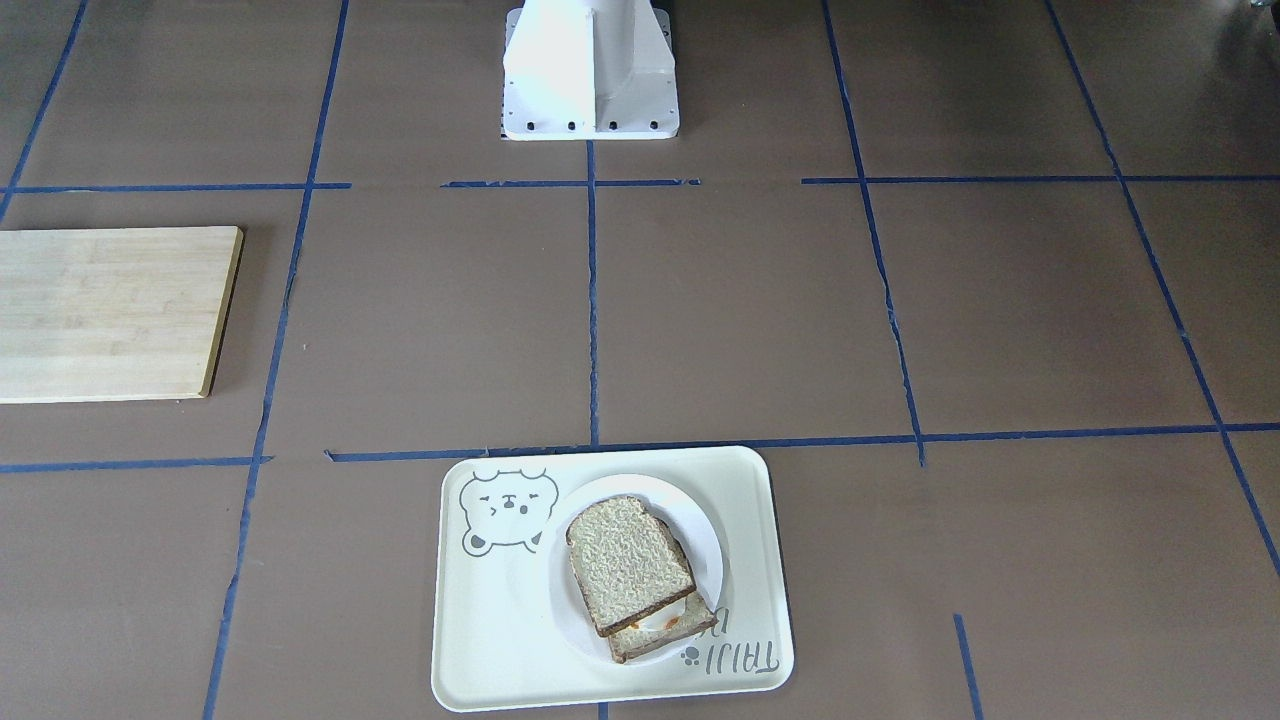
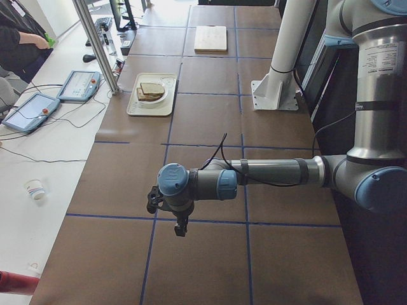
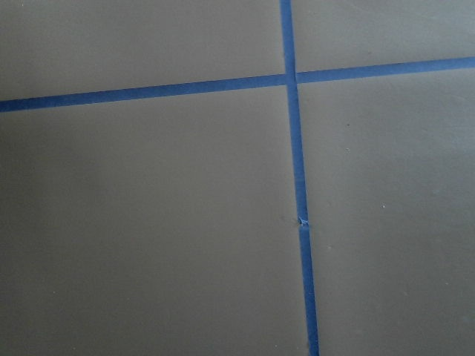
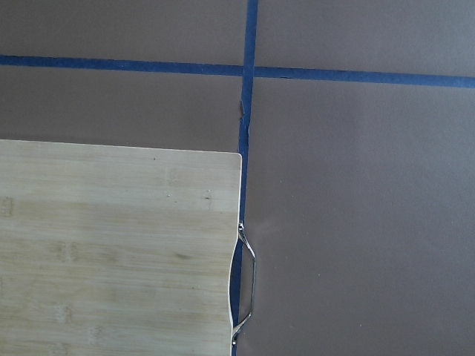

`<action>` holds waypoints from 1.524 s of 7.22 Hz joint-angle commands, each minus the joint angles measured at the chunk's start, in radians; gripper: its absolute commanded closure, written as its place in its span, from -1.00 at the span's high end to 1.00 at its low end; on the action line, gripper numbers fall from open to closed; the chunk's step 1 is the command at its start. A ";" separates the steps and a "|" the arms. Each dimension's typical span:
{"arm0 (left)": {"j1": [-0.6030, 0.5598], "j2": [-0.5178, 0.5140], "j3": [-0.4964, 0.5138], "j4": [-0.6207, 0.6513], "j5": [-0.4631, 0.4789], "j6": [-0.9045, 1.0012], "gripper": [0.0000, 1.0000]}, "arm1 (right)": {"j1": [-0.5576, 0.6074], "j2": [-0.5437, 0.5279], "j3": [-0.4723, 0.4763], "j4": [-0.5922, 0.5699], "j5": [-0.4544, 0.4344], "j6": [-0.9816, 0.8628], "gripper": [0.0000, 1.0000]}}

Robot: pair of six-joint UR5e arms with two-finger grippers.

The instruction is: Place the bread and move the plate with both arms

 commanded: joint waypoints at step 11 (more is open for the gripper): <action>-0.038 0.006 0.005 0.004 0.004 0.000 1.00 | 0.000 -0.001 -0.009 0.002 -0.005 -0.001 1.00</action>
